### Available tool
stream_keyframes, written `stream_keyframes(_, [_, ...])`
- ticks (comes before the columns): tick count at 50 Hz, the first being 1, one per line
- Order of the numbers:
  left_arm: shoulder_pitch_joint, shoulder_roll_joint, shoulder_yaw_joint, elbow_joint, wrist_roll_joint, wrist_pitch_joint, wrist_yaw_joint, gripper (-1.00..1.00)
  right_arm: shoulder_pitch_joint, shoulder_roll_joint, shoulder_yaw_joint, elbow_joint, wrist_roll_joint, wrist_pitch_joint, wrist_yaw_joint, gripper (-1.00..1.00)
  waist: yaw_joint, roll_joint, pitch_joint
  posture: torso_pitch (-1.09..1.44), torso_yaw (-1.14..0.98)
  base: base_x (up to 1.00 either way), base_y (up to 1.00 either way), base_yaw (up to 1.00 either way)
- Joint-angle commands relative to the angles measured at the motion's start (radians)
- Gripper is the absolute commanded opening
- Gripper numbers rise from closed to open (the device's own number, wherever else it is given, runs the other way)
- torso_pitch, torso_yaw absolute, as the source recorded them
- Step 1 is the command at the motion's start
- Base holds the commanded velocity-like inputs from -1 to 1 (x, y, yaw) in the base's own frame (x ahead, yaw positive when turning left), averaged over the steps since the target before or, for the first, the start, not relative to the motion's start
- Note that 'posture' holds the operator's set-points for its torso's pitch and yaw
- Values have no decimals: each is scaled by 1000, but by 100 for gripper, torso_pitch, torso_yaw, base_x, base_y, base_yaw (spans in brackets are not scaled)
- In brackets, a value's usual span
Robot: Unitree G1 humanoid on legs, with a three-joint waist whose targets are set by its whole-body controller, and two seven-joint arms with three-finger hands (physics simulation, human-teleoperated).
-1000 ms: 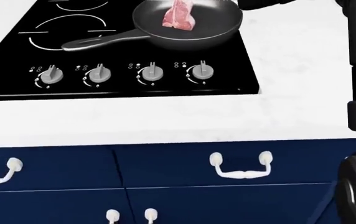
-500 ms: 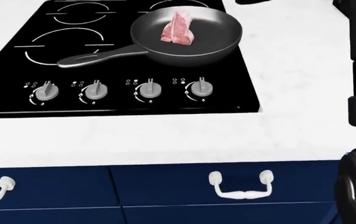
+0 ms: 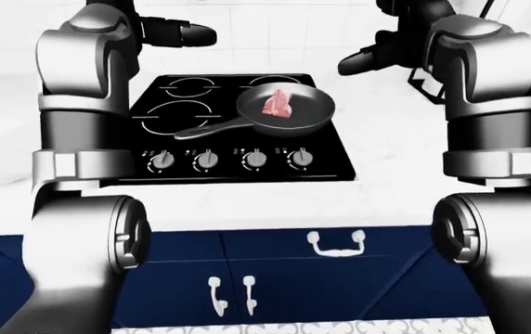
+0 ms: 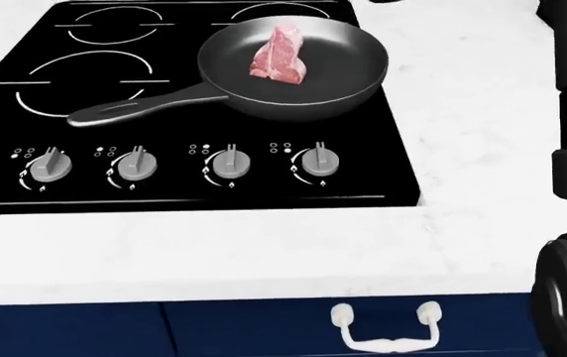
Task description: Pick the lamb chop from the pan and place it on the plate.
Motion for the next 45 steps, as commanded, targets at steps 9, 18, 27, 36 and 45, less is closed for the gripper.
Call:
stream_keyframes(9, [-32, 14, 3, -38, 2, -13, -2, 100, -29, -5, -6, -33, -8, -11, 0, 100, 8, 43, -15, 0, 0, 6, 0, 0])
stream_keyframes(18, [-40, 17, 3, -31, 5, -15, -4, 100, -40, -4, -4, -15, -12, -18, 4, 100, -14, 120, -21, 0, 0, 6, 0, 0])
stream_keyframes(27, [-43, 19, 3, -34, 8, -12, -5, 100, -52, -7, -5, 11, -17, -30, 8, 100, -2, 31, -19, 0, 0, 6, 0, 0])
stream_keyframes(36, [-41, 18, 3, -50, 9, 1, -6, 100, -43, -7, -5, -6, -19, -22, 13, 100, 5, 49, -18, 0, 0, 6, 0, 0])
stream_keyframes(45, [-42, 14, 2, -57, 10, 6, -6, 100, -34, -6, -5, -23, -22, -14, 19, 100, -13, 119, -20, 0, 0, 6, 0, 0])
